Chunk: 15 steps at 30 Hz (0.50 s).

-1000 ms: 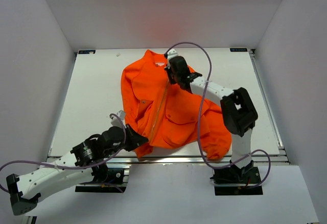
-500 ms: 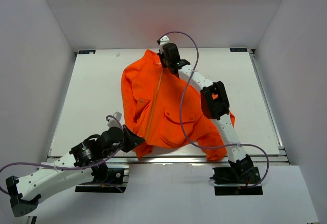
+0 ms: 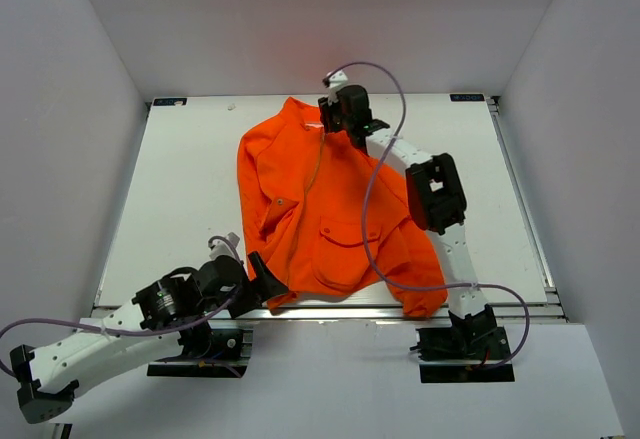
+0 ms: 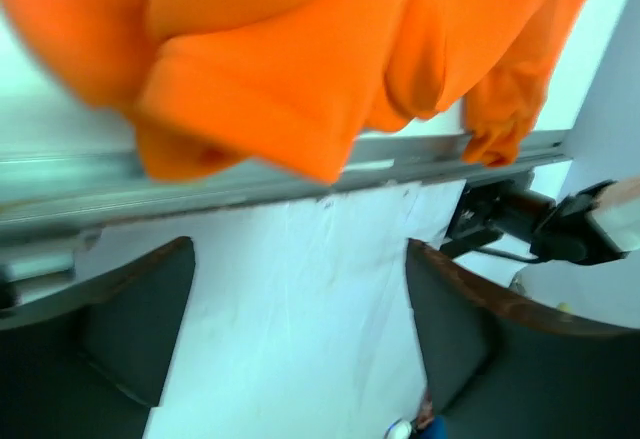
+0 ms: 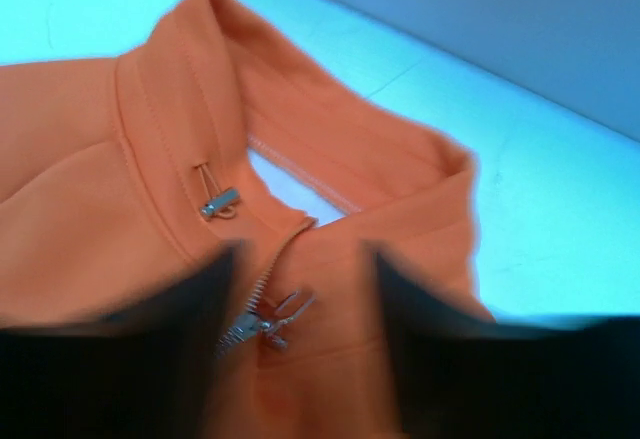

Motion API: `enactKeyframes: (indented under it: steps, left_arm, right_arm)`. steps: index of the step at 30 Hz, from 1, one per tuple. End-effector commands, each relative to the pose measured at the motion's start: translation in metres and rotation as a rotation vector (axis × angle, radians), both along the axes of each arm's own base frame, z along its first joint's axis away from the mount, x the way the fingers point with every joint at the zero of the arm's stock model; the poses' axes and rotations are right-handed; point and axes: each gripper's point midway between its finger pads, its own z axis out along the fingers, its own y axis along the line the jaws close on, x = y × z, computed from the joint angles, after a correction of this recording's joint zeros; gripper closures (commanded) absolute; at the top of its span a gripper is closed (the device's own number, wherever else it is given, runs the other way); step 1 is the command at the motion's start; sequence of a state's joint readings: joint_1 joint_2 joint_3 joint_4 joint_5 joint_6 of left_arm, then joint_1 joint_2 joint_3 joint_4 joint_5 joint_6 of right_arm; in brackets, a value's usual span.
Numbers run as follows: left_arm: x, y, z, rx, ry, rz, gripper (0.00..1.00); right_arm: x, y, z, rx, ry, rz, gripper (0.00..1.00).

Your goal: Zip up the jacket

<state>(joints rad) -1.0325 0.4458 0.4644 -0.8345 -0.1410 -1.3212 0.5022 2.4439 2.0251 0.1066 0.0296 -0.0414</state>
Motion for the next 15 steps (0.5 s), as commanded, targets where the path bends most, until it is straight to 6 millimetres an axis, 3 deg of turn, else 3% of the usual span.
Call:
enactKeyframes:
  steps: [1, 2, 3, 4, 5, 6, 7, 8, 10, 11, 12, 13, 14, 15]
  left_arm:
    - [-0.011, 0.002, 0.021, 0.013, 0.013, -0.058, 0.02]
    - [-0.007, 0.005, 0.024, 0.032, -0.006, -0.050, 0.02]
    - [-0.003, 0.003, 0.039, 0.024, -0.032, -0.043, 0.02]
    - [0.001, 0.004, 0.047, 0.028, -0.052, -0.036, 0.02]
    - [0.007, 0.006, 0.054, 0.047, -0.090, -0.034, 0.02]
    - [0.013, 0.002, 0.073, 0.036, -0.127, -0.031, 0.02]
    - [0.018, 0.002, 0.082, 0.041, -0.153, -0.019, 0.02]
    - [0.024, 0.003, 0.088, 0.054, -0.172, -0.004, 0.02]
    - [0.046, 0.009, 0.104, 0.116, -0.243, 0.079, 0.02]
    - [0.055, 0.012, 0.107, 0.161, -0.275, 0.102, 0.02]
    - [0.073, 0.023, 0.114, 0.229, -0.336, 0.188, 0.02]
    - [0.088, 0.018, 0.122, 0.273, -0.365, 0.220, 0.02]
    - [0.099, 0.020, 0.128, 0.342, -0.414, 0.223, 0.02]
    - [0.113, 0.026, 0.137, 0.395, -0.455, 0.279, 0.02]
  right_arm:
    - [0.001, -0.012, 0.127, 0.149, -0.213, 0.063, 0.11]
    - [-0.006, -0.013, 0.131, 0.153, -0.205, 0.072, 0.11]
    - [-0.015, -0.017, 0.156, 0.187, -0.228, 0.068, 0.11]
    - [-0.024, -0.019, 0.147, 0.176, -0.199, 0.074, 0.11]
    - [-0.033, -0.019, 0.153, 0.180, -0.193, 0.100, 0.11]
    - [-0.045, -0.023, 0.177, 0.192, -0.217, 0.107, 0.11]
    - [-0.054, -0.027, 0.178, 0.187, -0.188, 0.104, 0.11]
    - [-0.065, -0.038, 0.199, 0.207, -0.185, 0.070, 0.11]
    - [-0.082, -0.056, 0.197, 0.225, -0.090, -0.015, 0.11]
    - [-0.096, -0.076, 0.208, 0.237, -0.086, -0.069, 0.11]
    - [-0.107, -0.089, 0.199, 0.227, -0.047, -0.116, 0.11]
    - [-0.118, -0.099, 0.197, 0.250, -0.015, -0.156, 0.11]
    - [-0.140, -0.126, 0.187, 0.247, 0.015, -0.227, 0.11]
    - [-0.152, -0.139, 0.181, 0.258, 0.034, -0.261, 0.11]
